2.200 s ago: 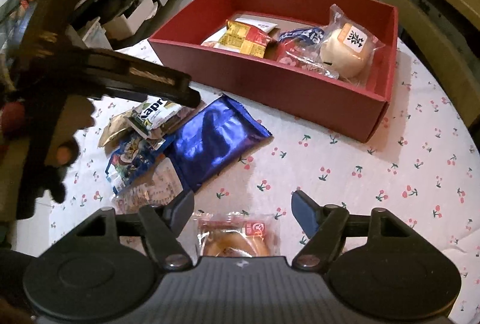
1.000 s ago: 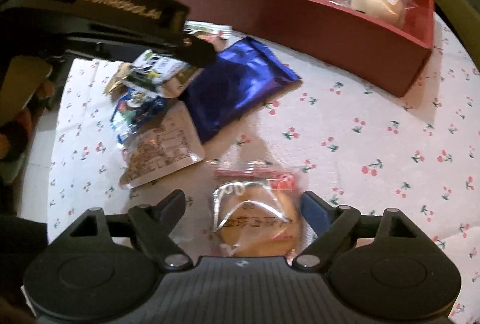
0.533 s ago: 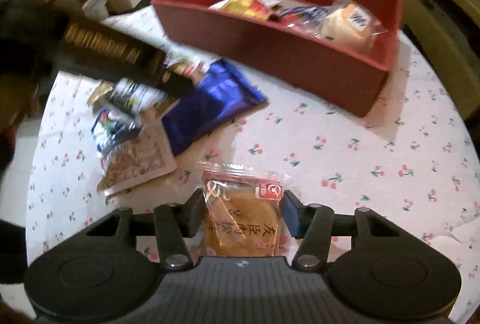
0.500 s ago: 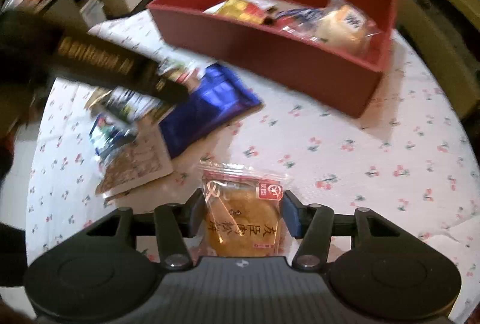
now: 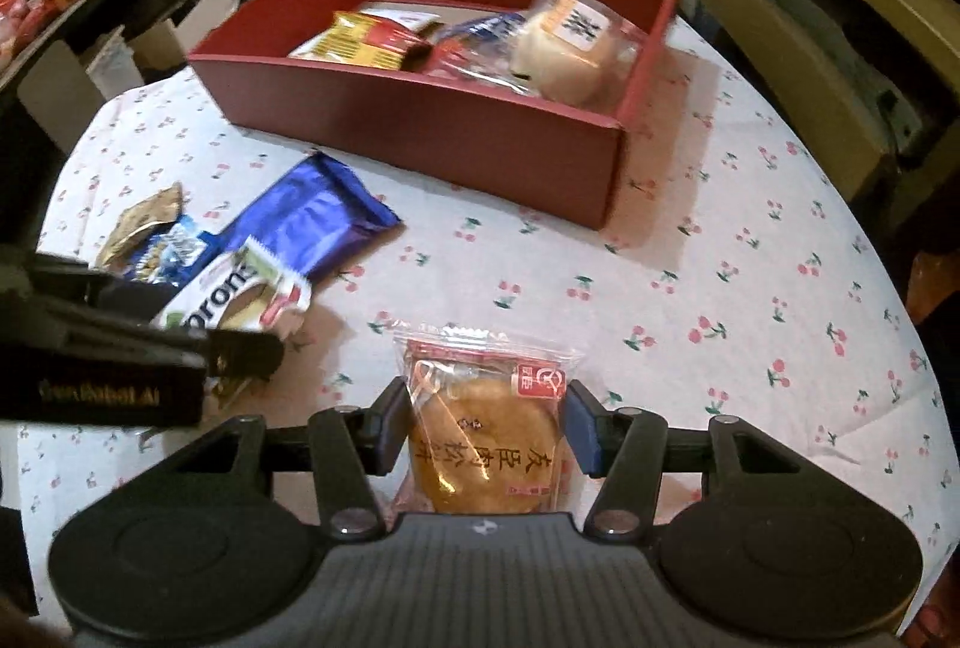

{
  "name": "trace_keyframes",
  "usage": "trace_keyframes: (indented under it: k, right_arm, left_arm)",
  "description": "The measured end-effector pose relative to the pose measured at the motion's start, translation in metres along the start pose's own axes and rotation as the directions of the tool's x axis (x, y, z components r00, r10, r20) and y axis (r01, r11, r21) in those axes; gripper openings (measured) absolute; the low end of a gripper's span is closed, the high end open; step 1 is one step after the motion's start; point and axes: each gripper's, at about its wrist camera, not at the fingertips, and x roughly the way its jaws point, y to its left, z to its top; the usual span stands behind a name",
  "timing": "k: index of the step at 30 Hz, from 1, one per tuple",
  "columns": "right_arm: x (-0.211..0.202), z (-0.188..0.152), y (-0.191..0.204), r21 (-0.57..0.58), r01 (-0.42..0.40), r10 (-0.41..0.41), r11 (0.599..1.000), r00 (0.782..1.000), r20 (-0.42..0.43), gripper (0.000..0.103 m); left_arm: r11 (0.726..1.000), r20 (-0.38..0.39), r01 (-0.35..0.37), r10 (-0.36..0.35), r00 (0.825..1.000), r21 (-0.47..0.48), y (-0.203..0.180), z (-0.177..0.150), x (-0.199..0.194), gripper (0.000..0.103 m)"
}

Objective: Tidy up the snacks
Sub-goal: 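Lift the Kapron wafer and pastry pack toward the red box with both grippers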

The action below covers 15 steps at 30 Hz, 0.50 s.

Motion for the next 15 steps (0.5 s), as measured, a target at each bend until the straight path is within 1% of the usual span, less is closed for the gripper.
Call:
trace_keyframes:
  k: [4,5,10,13,15]
  right_arm:
    - [0.004,0.0,-0.005,0.005,-0.003,0.003,1.0,1.0,-0.018,0.061]
    - [0.005,0.0,-0.005,0.005,-0.003,0.003,1.0,1.0,-0.024,0.061]
    - [0.011,0.0,-0.009,0.0,0.004,-0.004,1.0,0.999,-0.045,0.063]
    - [0.011,-0.001,-0.006,-0.021,0.012,-0.013,1.0,0.999,-0.04,0.062]
    - [0.01,-0.001,-0.004,-0.039,0.021,-0.022,0.999,0.999,-0.036,0.061]
  left_arm:
    - [0.999,-0.012,-0.019,0.02,1.0,0.041,-0.009,-0.001,0.011,0.068]
    - [0.998,-0.01,-0.022,0.023,1.0,0.055,-0.012,-0.001,0.012,0.07]
    - [0.993,0.001,-0.069,0.069,0.998,0.094,-0.02,0.0,0.018,0.074]
    - [0.991,0.006,-0.082,0.082,0.997,0.104,-0.023,-0.002,0.018,0.071]
    - [0.99,0.009,-0.086,0.086,0.996,0.108,-0.026,-0.003,0.016,0.065]
